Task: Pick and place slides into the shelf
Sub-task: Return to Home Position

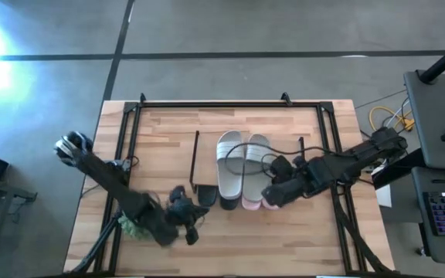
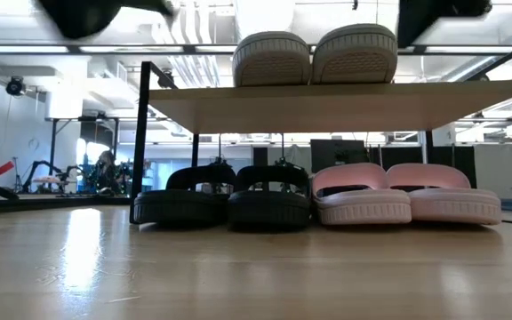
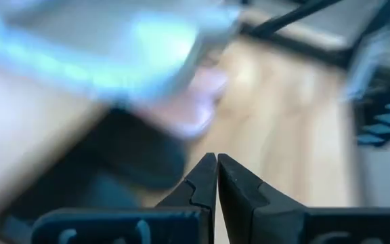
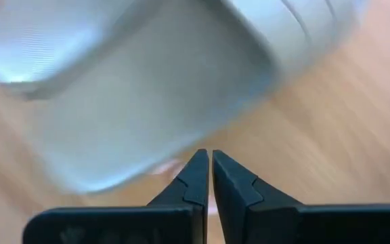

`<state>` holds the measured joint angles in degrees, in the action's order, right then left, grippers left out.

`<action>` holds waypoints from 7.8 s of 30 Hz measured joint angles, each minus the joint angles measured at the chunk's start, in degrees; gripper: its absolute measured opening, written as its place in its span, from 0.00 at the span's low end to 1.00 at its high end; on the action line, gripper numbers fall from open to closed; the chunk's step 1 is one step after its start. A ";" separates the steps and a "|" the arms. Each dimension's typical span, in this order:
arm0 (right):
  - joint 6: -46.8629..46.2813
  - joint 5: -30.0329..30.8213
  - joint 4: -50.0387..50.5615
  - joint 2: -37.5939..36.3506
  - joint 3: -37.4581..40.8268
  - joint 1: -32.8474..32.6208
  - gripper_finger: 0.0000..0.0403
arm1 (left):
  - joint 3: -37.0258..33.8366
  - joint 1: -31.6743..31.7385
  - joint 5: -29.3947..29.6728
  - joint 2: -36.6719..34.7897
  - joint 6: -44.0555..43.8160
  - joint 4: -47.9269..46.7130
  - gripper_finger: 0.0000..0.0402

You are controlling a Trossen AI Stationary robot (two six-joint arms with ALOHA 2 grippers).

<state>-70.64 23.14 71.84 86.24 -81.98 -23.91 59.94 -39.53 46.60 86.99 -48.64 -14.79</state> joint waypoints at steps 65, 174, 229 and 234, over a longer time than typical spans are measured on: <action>54.00 -12.57 -50.15 -82.23 52.66 -1.06 0.03 | -36.09 37.31 -35.69 -45.96 29.57 43.67 0.00; 58.20 -12.53 -77.16 -86.27 81.29 17.95 0.03 | -59.67 37.30 -31.34 -80.73 34.03 24.87 0.00; 58.20 -12.55 -77.29 -86.20 81.31 17.95 0.03 | -59.67 37.29 -31.40 -79.86 34.03 24.96 0.00; 58.20 -12.55 -77.29 -86.20 81.31 17.95 0.03 | -59.67 37.30 -31.40 -79.90 34.03 24.92 0.00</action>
<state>-12.45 10.59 -5.45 0.03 -0.67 -5.96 0.27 -2.23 15.20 7.09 -14.61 10.14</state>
